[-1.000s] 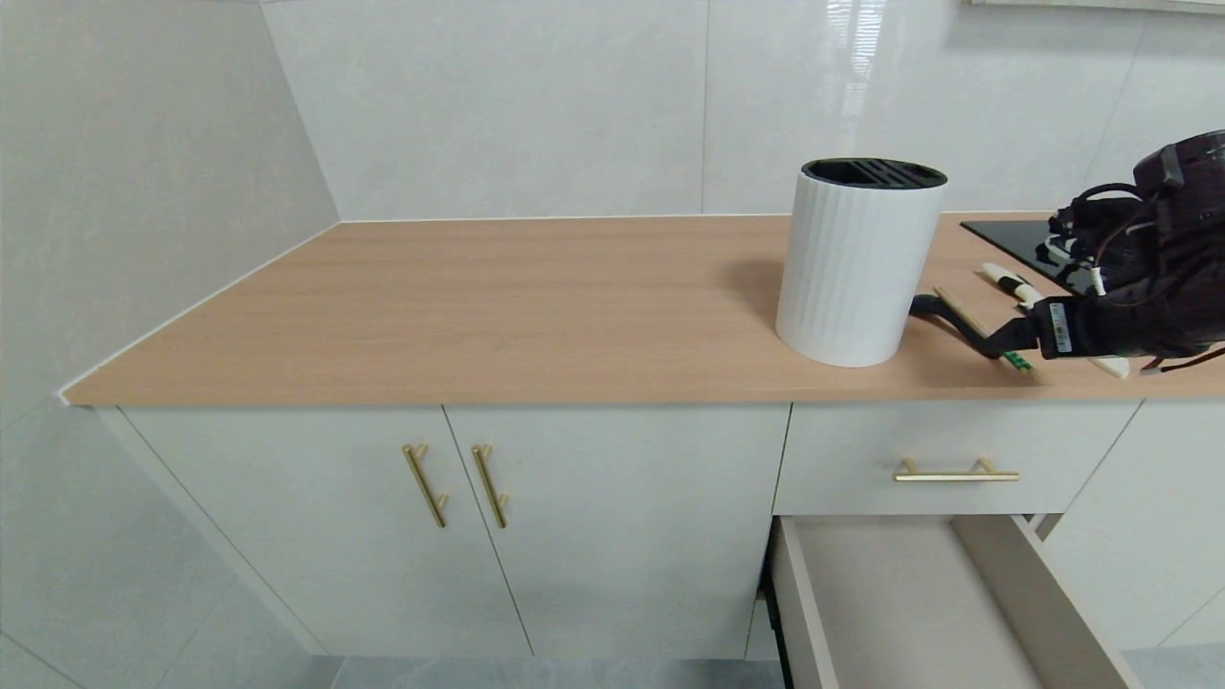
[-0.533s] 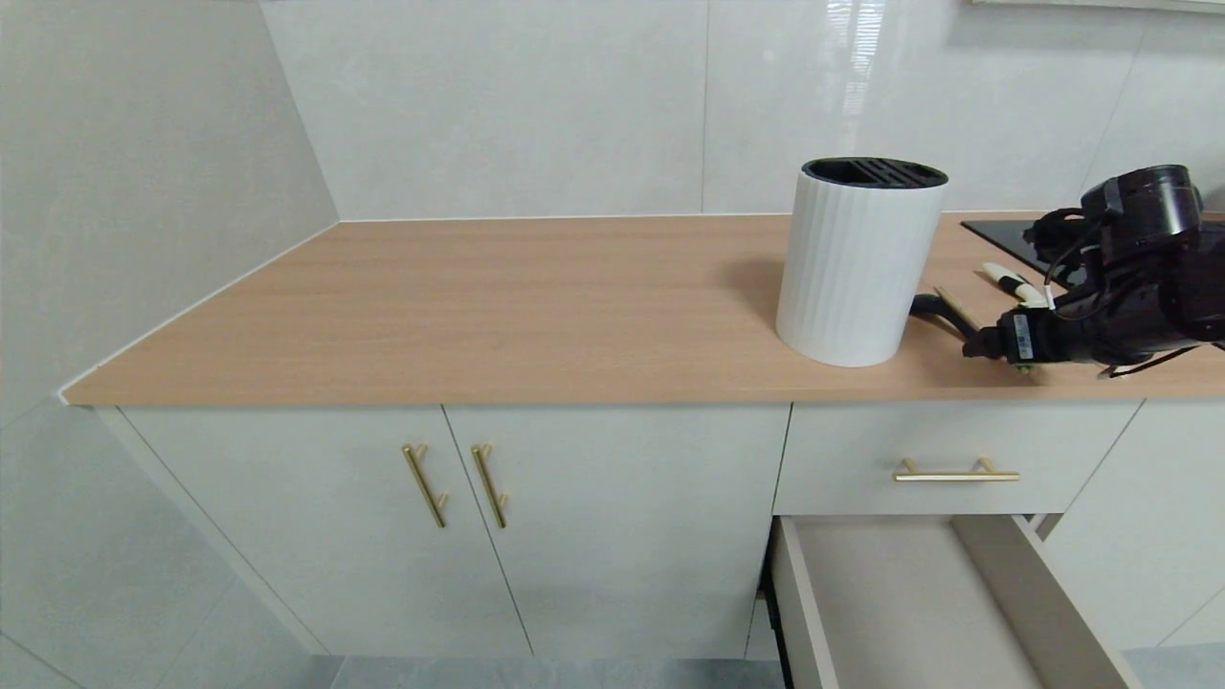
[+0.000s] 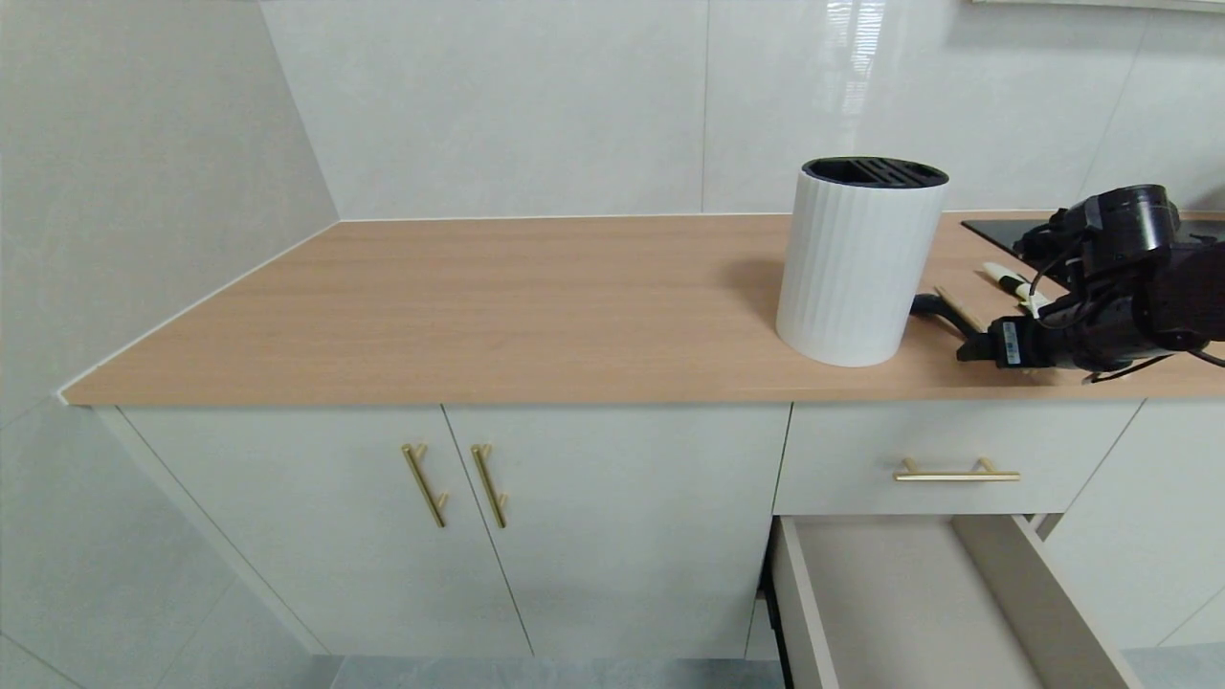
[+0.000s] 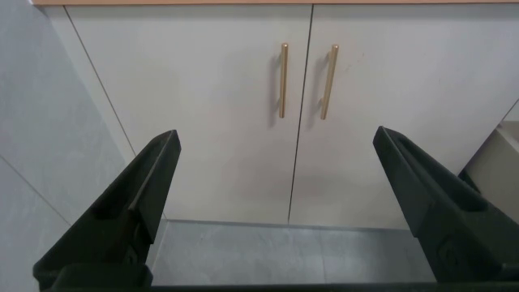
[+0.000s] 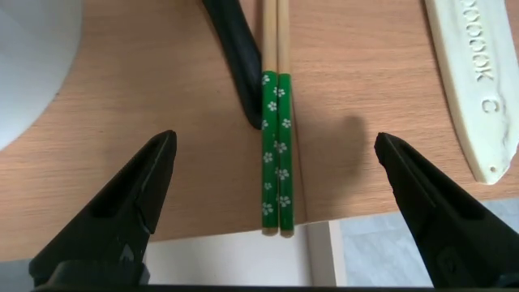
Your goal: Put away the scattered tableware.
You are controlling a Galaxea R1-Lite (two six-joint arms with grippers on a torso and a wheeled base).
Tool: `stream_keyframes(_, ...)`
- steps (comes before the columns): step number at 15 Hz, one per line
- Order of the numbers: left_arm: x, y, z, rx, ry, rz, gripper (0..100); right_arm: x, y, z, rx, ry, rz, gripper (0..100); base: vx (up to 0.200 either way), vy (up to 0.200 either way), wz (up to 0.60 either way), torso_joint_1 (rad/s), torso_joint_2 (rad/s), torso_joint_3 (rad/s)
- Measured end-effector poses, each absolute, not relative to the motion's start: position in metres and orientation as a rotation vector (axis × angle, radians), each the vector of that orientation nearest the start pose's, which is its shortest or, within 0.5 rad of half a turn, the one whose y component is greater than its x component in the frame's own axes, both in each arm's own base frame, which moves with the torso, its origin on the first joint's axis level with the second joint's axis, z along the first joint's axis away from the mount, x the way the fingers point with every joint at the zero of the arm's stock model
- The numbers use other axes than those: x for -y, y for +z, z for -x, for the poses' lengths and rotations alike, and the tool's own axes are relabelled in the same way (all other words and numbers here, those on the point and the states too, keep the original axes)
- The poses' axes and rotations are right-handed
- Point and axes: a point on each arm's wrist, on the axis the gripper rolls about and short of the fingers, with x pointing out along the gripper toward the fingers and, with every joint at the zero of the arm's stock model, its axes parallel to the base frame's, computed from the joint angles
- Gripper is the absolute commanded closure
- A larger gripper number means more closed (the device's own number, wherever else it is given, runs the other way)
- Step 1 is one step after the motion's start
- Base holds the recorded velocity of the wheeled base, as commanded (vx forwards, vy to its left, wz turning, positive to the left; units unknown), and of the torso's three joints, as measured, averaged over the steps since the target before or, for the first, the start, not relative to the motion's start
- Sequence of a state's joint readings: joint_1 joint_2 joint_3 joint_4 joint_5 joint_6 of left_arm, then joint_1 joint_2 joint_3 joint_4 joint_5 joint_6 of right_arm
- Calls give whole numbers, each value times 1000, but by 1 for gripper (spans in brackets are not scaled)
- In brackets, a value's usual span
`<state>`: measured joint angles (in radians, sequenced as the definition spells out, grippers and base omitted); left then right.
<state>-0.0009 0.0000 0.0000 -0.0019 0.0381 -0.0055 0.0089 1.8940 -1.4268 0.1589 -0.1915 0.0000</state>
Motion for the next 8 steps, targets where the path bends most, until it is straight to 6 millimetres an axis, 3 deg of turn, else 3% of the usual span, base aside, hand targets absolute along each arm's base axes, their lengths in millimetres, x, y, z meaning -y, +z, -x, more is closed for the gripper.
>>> stream_keyframes(4, -1, 76, 23, 2, 37, 6, 0, 2, 212, -370, -629, -176, 61, 0, 0, 0, 0, 0, 0, 0)
stream_keyframes(5, -1, 76, 23, 2, 37, 6, 0, 2, 211, -370, -628, -176, 60, 100, 0, 0, 0, 0, 0, 0)
stream_keyframes(8, -1, 76, 23, 2, 38, 6, 0, 2, 212, -370, -628, -175, 60, 100, 0, 0, 0, 0, 0, 0)
